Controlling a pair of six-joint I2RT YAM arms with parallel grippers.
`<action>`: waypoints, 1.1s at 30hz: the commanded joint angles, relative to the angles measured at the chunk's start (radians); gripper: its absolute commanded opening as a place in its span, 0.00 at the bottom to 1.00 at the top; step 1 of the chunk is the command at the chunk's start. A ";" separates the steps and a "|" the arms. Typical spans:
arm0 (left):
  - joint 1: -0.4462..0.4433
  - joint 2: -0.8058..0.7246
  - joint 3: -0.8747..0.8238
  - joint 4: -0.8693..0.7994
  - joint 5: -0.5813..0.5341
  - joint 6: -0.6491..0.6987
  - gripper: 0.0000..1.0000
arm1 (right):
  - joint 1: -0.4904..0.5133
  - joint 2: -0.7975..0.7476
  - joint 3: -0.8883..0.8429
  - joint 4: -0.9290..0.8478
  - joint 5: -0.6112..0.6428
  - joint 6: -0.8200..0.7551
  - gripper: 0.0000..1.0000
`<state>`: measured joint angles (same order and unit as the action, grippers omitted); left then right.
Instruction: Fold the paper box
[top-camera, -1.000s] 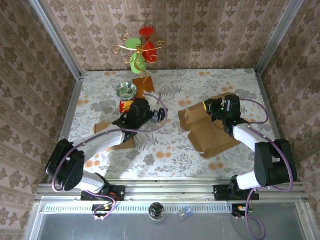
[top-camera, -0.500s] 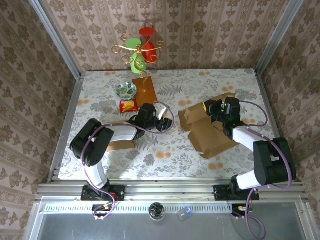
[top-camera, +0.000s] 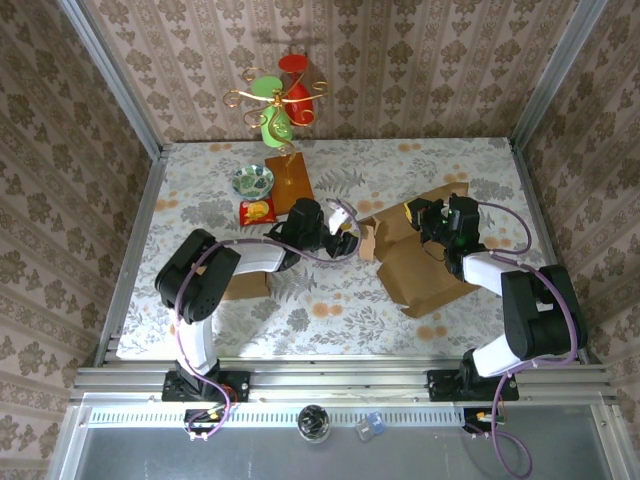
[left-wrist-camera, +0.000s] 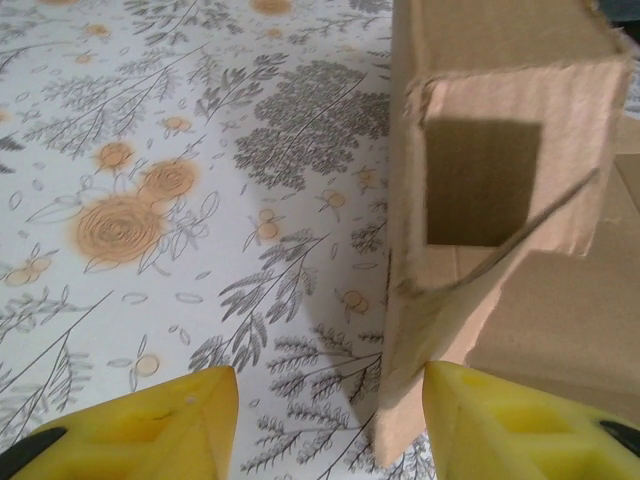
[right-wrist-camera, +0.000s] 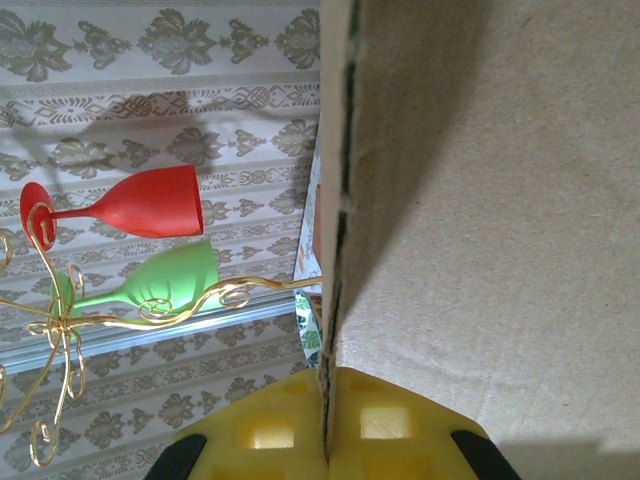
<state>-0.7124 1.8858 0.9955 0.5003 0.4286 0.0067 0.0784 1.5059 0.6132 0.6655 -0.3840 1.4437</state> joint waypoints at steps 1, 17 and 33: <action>-0.010 0.015 0.042 -0.009 0.066 0.042 0.52 | -0.002 0.008 -0.014 -0.011 -0.033 0.000 0.00; 0.043 -0.034 -0.011 -0.028 0.268 0.136 0.57 | -0.014 0.001 0.069 -0.137 -0.107 -0.079 0.00; 0.063 0.047 -0.023 0.143 0.465 0.105 0.59 | -0.017 0.020 0.061 -0.083 -0.099 -0.054 0.00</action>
<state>-0.6403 1.9125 0.9756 0.5968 0.8711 0.1337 0.0624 1.5066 0.6605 0.5571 -0.4904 1.3853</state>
